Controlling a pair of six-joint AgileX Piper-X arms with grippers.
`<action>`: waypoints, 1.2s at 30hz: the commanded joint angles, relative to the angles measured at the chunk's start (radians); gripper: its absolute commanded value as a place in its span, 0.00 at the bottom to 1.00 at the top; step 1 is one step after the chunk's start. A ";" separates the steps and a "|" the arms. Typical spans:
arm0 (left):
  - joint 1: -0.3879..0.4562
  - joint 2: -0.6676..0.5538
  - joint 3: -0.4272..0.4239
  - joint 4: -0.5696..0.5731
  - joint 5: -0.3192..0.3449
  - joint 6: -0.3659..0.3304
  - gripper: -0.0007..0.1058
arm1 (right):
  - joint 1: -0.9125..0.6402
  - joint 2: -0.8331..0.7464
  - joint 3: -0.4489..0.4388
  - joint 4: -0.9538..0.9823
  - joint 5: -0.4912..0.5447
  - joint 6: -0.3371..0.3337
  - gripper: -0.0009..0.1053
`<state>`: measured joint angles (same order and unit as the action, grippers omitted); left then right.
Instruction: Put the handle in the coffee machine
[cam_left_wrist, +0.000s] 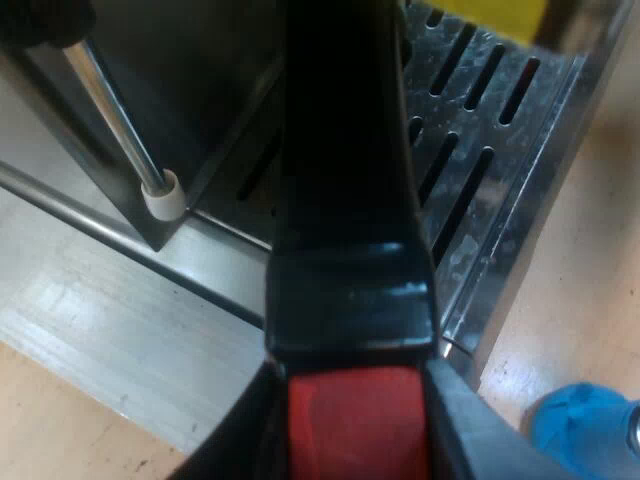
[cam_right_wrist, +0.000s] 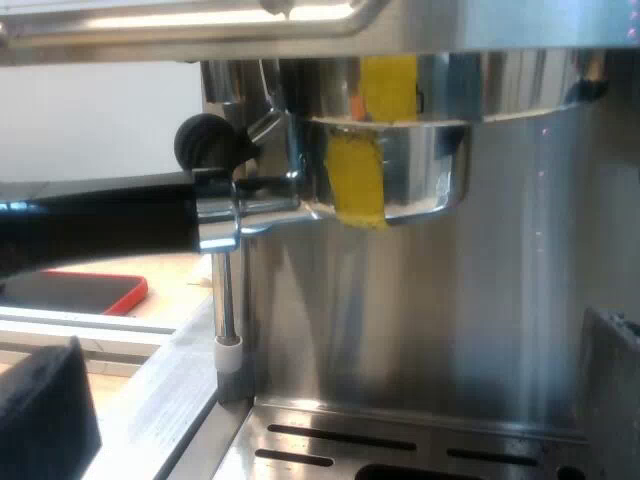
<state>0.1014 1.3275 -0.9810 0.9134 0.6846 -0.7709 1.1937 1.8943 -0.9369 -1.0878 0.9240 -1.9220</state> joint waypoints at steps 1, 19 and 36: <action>-0.002 -0.025 -0.016 -0.020 0.078 0.027 0.01 | -0.004 -0.001 -0.007 -0.016 0.000 -0.012 0.95; -0.037 -0.024 -0.016 -0.059 0.122 0.039 0.01 | -0.004 -0.001 -0.003 0.085 -0.010 -0.012 0.95; -0.034 -0.024 -0.016 -0.059 0.115 0.024 0.01 | -0.004 -0.001 0.003 0.083 -0.008 -0.012 0.95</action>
<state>0.0707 1.3275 -0.9803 0.8810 0.7124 -0.7321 1.1937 1.8943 -0.9350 -0.9991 0.9181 -1.9220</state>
